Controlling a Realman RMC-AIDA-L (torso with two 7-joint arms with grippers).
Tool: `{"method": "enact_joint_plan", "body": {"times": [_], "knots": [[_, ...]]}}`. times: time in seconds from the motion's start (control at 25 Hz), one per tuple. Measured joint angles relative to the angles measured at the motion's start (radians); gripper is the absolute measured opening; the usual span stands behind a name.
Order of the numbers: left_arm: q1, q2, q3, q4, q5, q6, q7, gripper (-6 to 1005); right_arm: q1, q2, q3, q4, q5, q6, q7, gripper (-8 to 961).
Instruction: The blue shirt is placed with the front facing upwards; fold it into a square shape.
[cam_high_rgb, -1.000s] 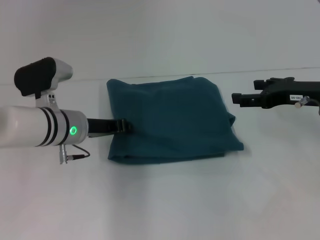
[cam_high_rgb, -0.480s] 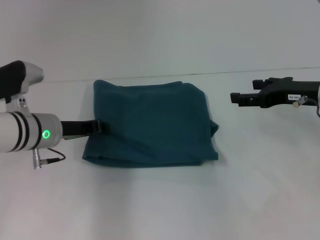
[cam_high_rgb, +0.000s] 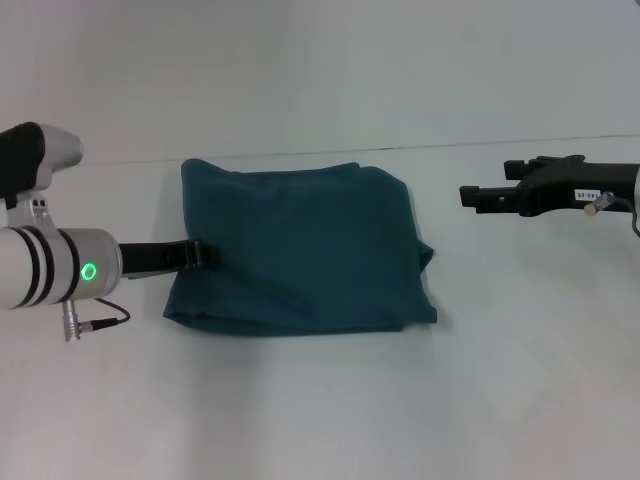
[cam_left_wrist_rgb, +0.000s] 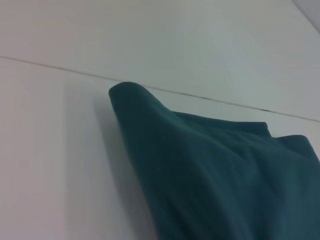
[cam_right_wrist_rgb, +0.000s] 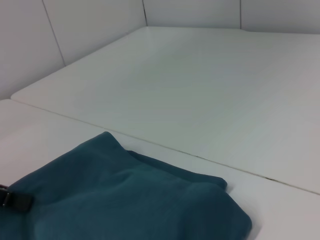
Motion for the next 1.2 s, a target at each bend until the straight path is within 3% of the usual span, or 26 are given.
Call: {"method": "enact_joint_plan", "body": {"times": [0.2,0.48,0.68,1.04,1.2], "knots": [[0.006,-0.004,-0.003,-0.001,-0.007,0.001,-0.001,211,0.0,0.0,0.0,0.0,0.0,0.0,0.0,928],[0.02,-0.006,-0.039,-0.007,-0.003,-0.01,0.0,401,0.0,0.0,-0.003,0.0,0.0,0.0,0.001,927],[0.034,-0.004,-0.082,-0.034,0.0,-0.033,0.031,594,0.007,0.0,-0.005,-0.001,0.0,0.003,0.001,928],[0.038,-0.011,-0.243,-0.126,-0.034,-0.094,0.299,807,0.01,-0.006,-0.012,0.037,0.152,0.046,-0.126,929],[0.023,0.004,-0.271,-0.123,-0.166,-0.007,0.496,862,0.019,-0.01,-0.026,0.03,0.18,0.001,-0.179,929]]}}
